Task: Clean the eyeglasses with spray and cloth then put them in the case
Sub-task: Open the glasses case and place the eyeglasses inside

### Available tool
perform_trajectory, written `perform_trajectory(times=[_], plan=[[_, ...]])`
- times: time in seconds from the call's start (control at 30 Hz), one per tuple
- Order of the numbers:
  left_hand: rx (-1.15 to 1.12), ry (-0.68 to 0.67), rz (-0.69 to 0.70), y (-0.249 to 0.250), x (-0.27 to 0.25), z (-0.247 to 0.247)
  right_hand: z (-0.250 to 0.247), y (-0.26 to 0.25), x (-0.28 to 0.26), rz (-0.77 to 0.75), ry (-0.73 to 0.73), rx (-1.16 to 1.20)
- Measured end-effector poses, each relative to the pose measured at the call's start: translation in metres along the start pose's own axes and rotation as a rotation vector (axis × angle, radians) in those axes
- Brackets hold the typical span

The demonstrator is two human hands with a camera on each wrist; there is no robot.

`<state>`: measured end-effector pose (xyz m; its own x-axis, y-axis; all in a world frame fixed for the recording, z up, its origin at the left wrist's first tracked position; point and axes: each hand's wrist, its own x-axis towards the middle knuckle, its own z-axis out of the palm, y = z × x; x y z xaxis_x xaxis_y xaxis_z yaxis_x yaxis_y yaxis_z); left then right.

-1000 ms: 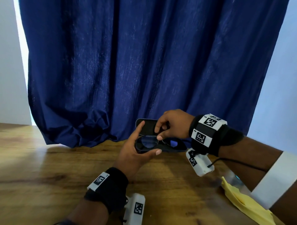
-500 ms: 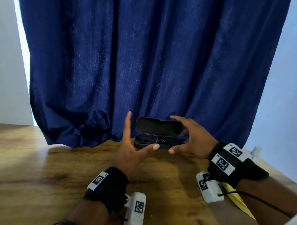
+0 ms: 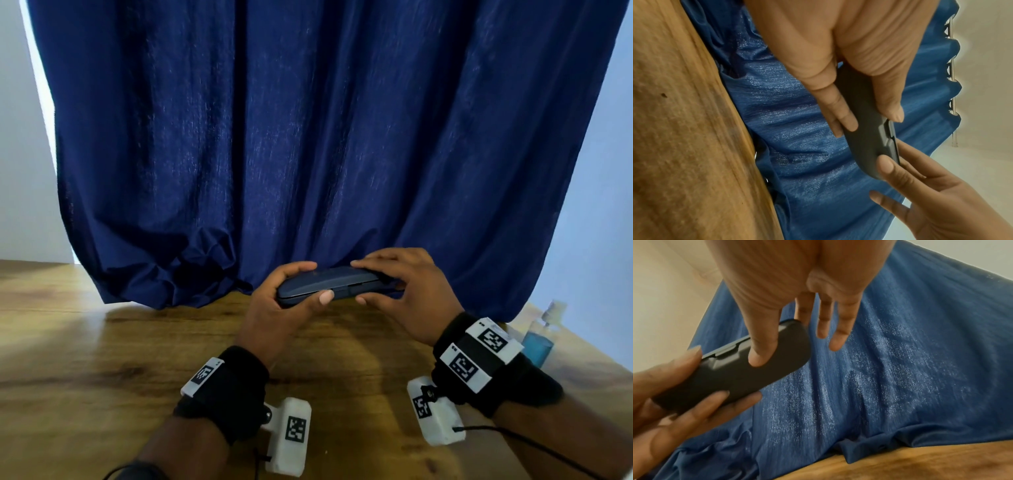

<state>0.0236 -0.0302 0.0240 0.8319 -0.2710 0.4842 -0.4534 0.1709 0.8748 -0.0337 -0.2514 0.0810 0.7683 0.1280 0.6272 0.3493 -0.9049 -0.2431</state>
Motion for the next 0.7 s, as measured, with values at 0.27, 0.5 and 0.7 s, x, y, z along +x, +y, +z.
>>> perform_trajectory(times=[0.27,0.5,0.7], plan=[[-0.074,0.0,-0.047,0.002,-0.001,0.001,0.002,-0.006,-0.002,-0.126,-0.094,0.025],[-0.011,-0.017,-0.055,-0.004,-0.002,0.003,0.007,-0.01,-0.012,-0.042,-0.114,0.019],[0.075,-0.078,-0.033,-0.011,-0.007,0.019,0.013,-0.019,-0.019,-0.043,-0.306,-0.192]])
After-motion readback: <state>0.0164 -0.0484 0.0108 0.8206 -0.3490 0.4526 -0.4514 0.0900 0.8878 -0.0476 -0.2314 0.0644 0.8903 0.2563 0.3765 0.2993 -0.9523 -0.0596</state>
